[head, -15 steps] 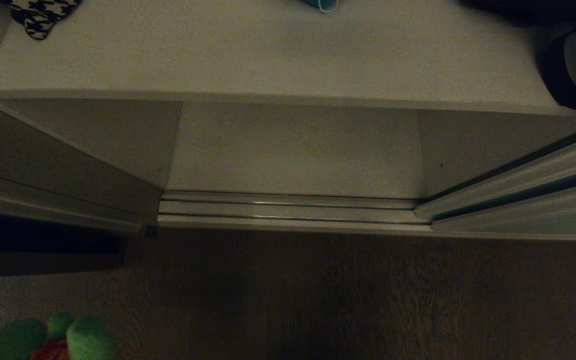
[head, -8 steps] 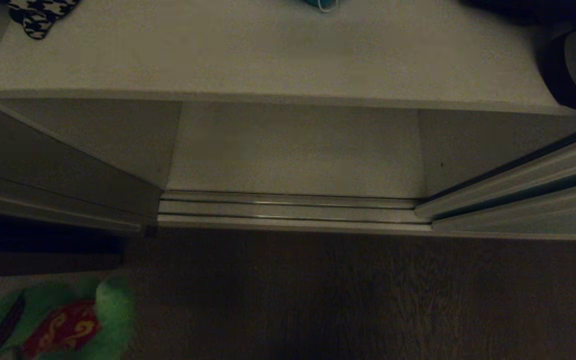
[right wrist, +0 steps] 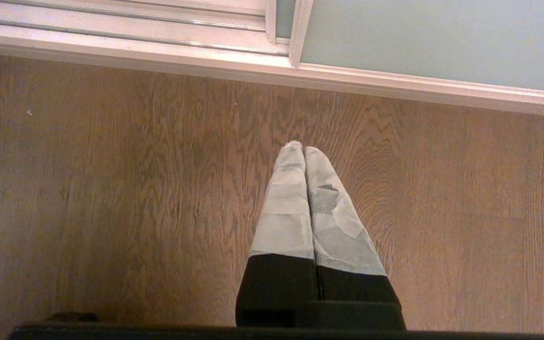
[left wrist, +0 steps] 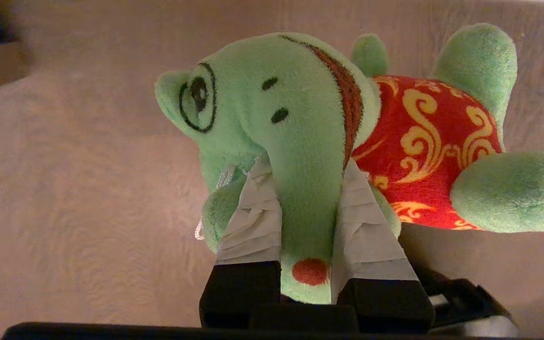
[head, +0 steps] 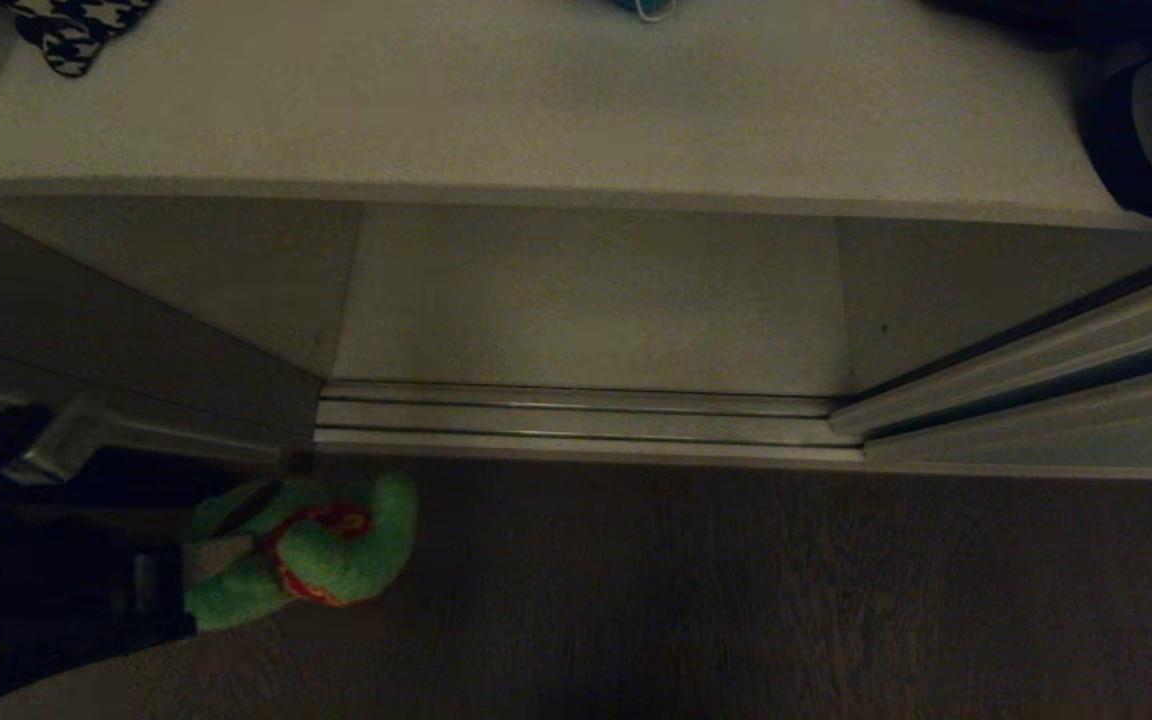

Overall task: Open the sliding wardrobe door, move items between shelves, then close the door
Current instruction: Place the green doll on the lower shelf

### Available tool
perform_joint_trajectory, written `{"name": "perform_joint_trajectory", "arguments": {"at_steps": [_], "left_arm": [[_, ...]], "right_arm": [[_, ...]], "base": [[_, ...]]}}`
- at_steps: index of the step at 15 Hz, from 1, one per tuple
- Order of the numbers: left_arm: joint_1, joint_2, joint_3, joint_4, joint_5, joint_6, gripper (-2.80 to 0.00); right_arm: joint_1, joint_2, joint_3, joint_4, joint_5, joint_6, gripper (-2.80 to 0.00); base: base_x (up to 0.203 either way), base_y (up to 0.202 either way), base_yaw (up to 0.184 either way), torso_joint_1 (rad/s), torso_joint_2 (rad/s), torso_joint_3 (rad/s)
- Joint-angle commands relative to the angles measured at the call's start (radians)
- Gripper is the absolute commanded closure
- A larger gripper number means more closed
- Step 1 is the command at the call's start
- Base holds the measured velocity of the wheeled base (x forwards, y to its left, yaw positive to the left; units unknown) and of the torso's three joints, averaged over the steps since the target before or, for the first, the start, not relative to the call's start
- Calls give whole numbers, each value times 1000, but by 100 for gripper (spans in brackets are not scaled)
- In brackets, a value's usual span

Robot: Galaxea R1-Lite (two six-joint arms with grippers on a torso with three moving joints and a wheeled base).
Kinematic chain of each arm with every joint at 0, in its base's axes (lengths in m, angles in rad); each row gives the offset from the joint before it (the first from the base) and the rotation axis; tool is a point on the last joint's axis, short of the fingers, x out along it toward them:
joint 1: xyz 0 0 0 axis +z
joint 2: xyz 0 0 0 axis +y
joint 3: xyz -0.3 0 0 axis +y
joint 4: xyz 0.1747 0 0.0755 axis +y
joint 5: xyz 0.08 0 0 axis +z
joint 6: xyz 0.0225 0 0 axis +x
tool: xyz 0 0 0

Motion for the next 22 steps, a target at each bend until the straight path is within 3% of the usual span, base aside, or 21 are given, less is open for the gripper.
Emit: {"name": "perform_joint_trajectory", "arguments": {"at_steps": [1,8,12,15,22], "left_arm": [[-7,200,-38,-49,-10,3,0],[-95,475,-157,-340,35,-14,0],[-136,616,-245,-516,140,-37,0],[-143,680,-341,-652,190,-62,0],[-147,987,-578,-968,273,-58,0]], "right_arm": [[0,-2,0,0,1,0,0],[0,-2,0,0,1,-1,0],[0,-2,0,-1,0,0,0],[0,-2,0,0,0,0,0],[0,-2,0,-1,1,0,0]], "base": [[0,0,0,0,0,0],[0,0,0,0,0,0],[0,0,0,0,0,0],[0,0,0,0,0,0],[0,0,0,0,0,0]]}}
